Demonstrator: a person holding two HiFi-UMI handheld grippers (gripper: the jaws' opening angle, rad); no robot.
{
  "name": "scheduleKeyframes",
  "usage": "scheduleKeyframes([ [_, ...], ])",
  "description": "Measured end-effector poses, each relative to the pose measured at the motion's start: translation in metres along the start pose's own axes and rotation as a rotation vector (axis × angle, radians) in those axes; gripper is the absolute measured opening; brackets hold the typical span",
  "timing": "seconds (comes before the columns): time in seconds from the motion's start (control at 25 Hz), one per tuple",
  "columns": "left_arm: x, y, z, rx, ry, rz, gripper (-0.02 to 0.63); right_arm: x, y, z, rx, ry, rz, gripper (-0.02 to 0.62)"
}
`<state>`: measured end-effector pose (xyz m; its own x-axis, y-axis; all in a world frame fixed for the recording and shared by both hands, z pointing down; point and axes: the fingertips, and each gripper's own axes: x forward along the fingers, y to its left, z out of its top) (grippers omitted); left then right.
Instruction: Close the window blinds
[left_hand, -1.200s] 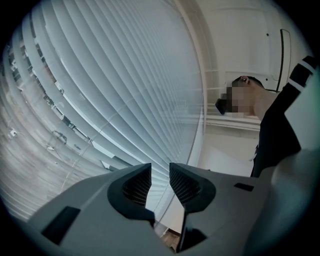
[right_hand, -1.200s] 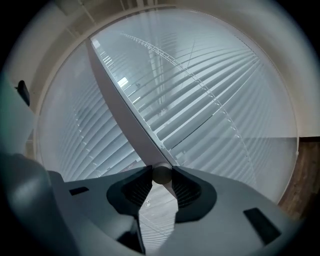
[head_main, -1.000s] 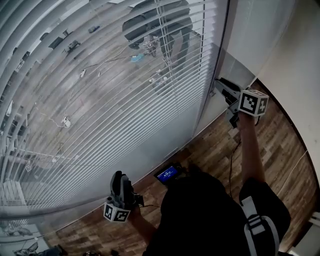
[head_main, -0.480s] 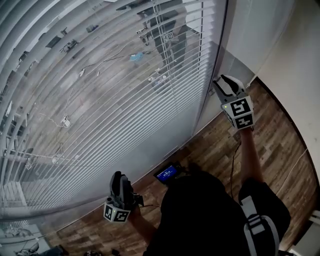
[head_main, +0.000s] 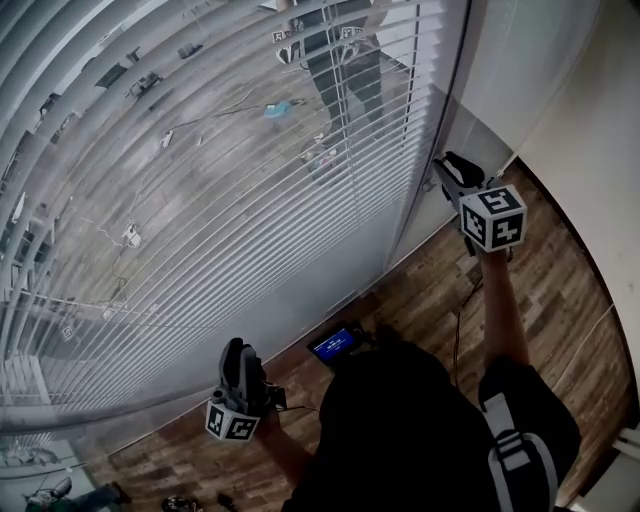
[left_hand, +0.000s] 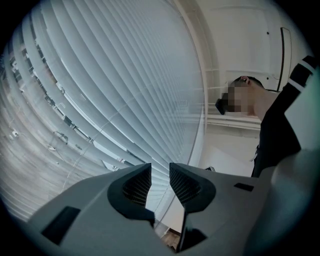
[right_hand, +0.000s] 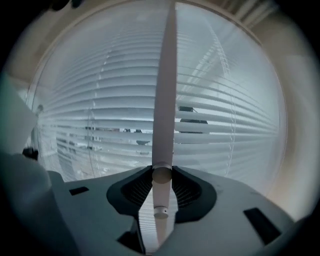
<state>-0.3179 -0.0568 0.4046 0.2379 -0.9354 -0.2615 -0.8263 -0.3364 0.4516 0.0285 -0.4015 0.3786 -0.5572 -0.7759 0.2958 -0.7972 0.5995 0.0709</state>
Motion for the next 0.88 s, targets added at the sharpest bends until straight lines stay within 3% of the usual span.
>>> scheduleKeyframes([
  [0.2, 0.003, 0.000, -0.001, -0.003, 0.001, -0.006, 0.122, 0.002, -0.006, -0.003, 0.428, -0.028, 0.179, 0.129],
  [0.52, 0.009, -0.008, 0.001, -0.009, 0.005, -0.018, 0.121, -0.002, -0.010, 0.006, 0.750, -0.077, 0.300, 0.129],
  [0.72, 0.009, -0.008, 0.000, -0.014, 0.010, -0.019, 0.122, -0.003, -0.008, 0.004, 0.750, -0.091, 0.293, 0.130],
  [0.8, 0.009, -0.007, 0.000, -0.015, 0.010, -0.016, 0.122, -0.002, -0.001, 0.007, 0.640, -0.123, 0.305, 0.136],
  [0.88, 0.008, -0.006, 0.000, -0.014, 0.009, -0.013, 0.122, -0.003, 0.002, 0.004, 0.479, -0.124, 0.255, 0.166],
])
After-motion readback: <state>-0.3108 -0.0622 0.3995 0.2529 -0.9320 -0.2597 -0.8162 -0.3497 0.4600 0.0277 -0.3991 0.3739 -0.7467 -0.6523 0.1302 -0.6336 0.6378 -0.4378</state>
